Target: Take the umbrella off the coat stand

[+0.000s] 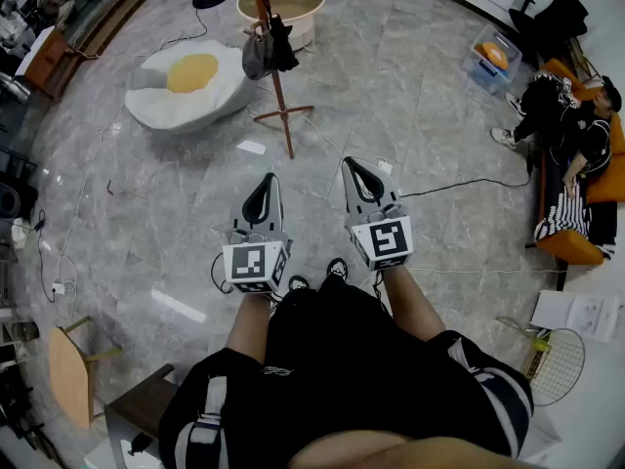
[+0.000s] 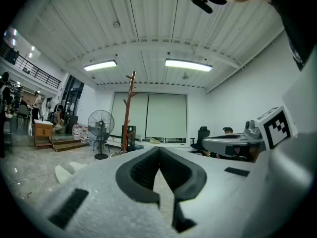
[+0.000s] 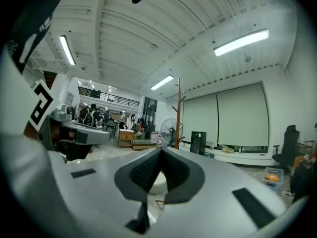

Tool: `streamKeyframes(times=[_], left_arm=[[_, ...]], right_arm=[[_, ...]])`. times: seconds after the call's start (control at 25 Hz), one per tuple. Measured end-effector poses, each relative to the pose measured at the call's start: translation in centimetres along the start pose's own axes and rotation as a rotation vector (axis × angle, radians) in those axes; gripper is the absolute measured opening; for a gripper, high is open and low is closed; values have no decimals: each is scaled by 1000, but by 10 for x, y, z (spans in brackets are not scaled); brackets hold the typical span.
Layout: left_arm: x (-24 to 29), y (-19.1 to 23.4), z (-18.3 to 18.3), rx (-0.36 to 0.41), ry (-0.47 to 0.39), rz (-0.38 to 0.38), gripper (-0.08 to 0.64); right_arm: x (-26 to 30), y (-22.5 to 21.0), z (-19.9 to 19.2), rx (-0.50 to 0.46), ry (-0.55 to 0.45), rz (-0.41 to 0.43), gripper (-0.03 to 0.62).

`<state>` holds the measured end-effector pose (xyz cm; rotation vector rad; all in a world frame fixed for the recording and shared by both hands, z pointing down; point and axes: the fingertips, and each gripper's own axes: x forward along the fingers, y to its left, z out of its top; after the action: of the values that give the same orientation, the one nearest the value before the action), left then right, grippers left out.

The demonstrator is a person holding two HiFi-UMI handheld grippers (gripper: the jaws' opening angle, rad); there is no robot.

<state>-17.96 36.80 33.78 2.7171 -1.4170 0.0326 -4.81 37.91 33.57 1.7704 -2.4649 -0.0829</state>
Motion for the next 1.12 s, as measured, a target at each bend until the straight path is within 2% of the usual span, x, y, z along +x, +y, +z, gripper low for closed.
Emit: streamKeyframes(times=[0.16,0.36,0.48,0.6,0.88,1.12], left_arm=[[6,-2,-10,19,5,18,-3],[16,-10,-23,-8,39,28,-3],[21,-18,-31,-16,59,37,-3],[26,-25,-39,-21,68,49,-2],[51,-27,-52,-26,99,69,-2],[89,-1,-61,-28,115,89,-2]], right_arm=[[-1,-12,-6,-3,-8,-4,5],[-5,-16,-11,35,-53,82,8],[-8,-24,-20,35,-37,132,118],[-10,-34,-32,32,-14,150,169],[-1,-60,-50,52,12,180,234],[38,-82,-61,75,26,191,267]])
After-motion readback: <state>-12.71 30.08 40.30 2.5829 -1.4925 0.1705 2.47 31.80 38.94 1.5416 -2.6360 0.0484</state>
